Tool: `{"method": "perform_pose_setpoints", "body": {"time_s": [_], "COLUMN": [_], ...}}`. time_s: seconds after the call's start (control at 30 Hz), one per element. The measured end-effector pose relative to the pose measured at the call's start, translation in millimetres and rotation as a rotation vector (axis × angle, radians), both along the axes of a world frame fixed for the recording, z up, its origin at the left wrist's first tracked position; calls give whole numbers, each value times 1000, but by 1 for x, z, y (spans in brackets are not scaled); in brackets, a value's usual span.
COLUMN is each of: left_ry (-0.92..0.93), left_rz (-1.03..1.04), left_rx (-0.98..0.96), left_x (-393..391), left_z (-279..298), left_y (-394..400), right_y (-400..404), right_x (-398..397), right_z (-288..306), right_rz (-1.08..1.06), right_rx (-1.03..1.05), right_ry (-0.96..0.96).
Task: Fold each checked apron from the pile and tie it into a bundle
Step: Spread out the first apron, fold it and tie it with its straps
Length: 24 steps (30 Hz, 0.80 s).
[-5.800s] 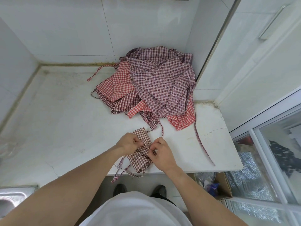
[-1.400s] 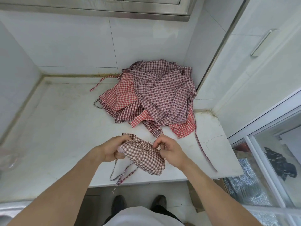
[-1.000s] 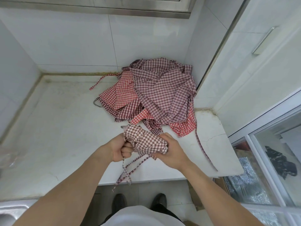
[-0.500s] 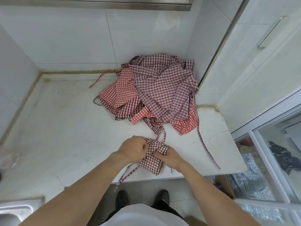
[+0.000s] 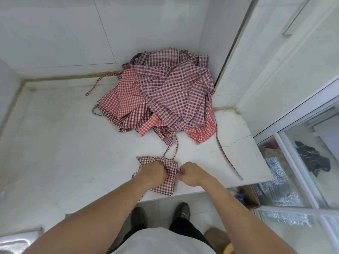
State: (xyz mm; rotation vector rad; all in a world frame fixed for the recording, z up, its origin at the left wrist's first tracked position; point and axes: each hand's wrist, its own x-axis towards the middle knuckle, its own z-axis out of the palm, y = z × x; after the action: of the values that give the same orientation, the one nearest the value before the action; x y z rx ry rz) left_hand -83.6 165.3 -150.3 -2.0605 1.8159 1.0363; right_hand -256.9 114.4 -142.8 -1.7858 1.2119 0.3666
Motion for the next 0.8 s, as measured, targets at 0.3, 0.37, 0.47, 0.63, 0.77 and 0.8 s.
{"method": "perform_pose_setpoints", "body": {"time_s": [0.3, 0.37, 0.47, 0.63, 0.77, 0.8], "left_ry": [9, 51, 114, 155, 266, 279], "left_rz": [-61, -58, -62, -38, 51, 42], "left_rx": [5, -4, 6, 96, 81, 52], "left_x": [-9, -13, -16, -12, 0, 3], "left_z": [1, 4, 11, 26, 40, 44], "left_y": [-7, -9, -12, -20, -24, -25], "right_y": [8, 15, 25, 35, 29, 27], "right_x": [-17, -11, -8, 2, 1, 0], "right_z": [-9, -7, -4, 1, 1, 4], "right_rz": [-111, -150, -298, -352, -376, -378], "right_rx": [-251, -377, -389, -376, -337, -330], "right_ry": [-155, -298, -472, -530, -469, -472]}}
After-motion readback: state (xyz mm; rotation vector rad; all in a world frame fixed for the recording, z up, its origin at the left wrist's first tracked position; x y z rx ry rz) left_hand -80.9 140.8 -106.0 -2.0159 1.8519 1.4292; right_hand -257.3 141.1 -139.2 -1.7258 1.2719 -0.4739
